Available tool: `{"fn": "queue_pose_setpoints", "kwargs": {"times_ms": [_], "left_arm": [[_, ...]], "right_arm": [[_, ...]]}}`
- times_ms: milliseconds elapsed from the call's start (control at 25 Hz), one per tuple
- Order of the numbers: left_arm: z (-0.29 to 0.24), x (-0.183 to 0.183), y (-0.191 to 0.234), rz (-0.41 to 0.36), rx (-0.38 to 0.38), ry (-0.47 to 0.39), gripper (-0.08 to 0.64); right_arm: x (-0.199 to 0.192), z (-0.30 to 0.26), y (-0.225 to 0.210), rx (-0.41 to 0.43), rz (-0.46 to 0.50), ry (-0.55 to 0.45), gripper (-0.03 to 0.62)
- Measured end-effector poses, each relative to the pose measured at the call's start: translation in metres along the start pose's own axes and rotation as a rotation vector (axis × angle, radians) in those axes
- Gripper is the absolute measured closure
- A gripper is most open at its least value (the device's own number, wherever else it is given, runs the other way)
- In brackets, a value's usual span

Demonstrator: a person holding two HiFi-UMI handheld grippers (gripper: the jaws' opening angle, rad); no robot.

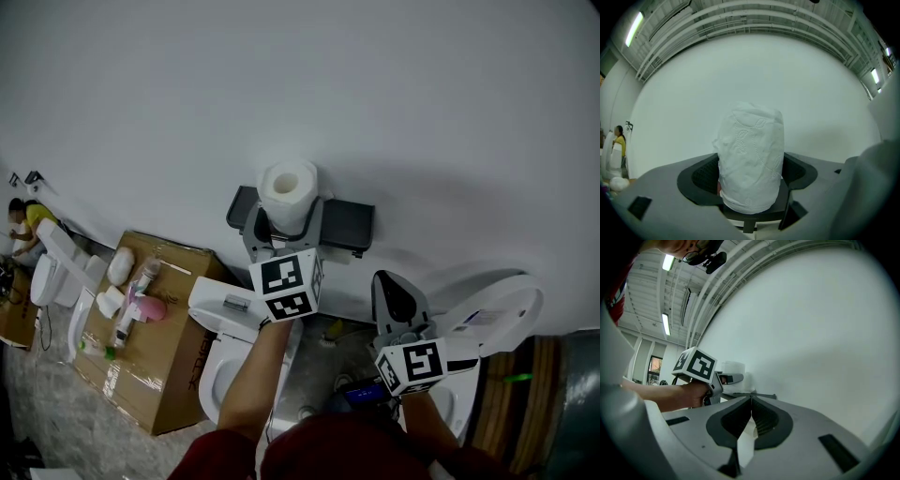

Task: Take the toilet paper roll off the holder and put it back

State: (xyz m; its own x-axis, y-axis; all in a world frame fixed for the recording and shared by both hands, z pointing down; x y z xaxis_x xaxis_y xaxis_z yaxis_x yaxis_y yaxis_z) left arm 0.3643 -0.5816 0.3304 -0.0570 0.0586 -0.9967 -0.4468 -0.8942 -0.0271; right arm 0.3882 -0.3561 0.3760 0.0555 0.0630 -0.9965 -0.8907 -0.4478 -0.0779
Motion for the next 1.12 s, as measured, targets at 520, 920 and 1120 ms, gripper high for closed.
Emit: {"fn": "queue_pose_setpoints", "kwargs": {"times_ms": [520, 920, 1120], "left_arm": [[-0.007, -0.014, -0.004, -0.062, 0.042, 0.003, 0.140], [-0.005, -0.002, -0.003, -0.035, 0.024, -0.029, 0.137], [-0.004, 0.009, -0.001, -0.101, 0.026, -0.033, 0.120]], "right_arm": [[-0.005, -0.001, -0.003, -0.002, -0.009, 0.005, 0.574], [-0.003, 0.002, -0.003, -0.004, -0.011, 0.000, 0.574], [-0.004, 0.001, -0.003, -0.014, -0.022, -0.003, 0.574]]}}
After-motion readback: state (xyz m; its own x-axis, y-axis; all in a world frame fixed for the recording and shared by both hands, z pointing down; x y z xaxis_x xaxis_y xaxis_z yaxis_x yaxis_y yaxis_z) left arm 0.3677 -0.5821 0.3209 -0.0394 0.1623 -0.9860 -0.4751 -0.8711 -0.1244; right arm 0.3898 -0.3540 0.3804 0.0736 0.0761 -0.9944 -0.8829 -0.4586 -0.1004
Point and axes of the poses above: the fingertips, and each gripper's own axes: z backward along the fingers, y to its left, x out of its top, the point moved 9 cm from there along z, backward along the fingers, and after that the axes turned 4 degrees about -z, right-handed, at the moved point
